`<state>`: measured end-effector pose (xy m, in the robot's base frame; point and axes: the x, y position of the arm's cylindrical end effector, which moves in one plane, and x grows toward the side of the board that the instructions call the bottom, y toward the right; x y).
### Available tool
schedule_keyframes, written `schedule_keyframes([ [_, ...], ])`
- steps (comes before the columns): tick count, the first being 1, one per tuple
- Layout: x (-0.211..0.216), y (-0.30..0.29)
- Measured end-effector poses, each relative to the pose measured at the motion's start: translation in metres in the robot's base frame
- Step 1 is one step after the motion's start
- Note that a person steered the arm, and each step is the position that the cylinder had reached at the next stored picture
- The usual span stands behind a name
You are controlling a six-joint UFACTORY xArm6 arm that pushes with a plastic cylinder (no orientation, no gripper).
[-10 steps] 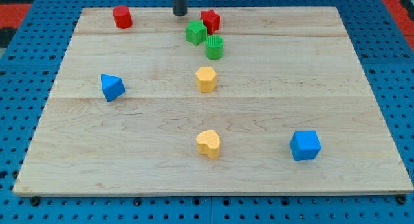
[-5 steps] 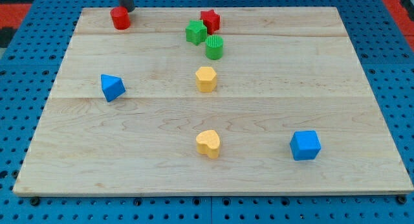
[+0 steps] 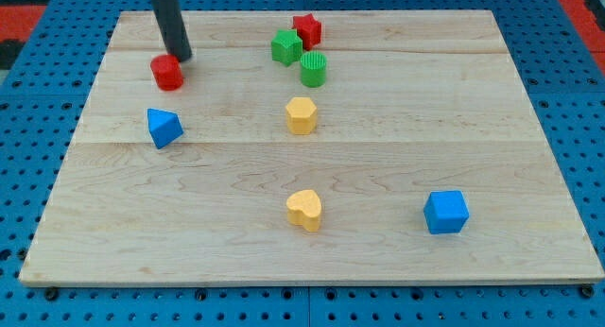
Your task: Push the red blocks diagonally towards the left side of the board
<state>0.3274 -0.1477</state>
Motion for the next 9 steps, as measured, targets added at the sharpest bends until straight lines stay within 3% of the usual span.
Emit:
schedule_keyframes([
  [2,-0.01,0.193],
  [4,-0.075,0.186],
  [5,-0.088,0.175],
  [6,-0.111,0.097],
  [9,-0.134,0.073],
])
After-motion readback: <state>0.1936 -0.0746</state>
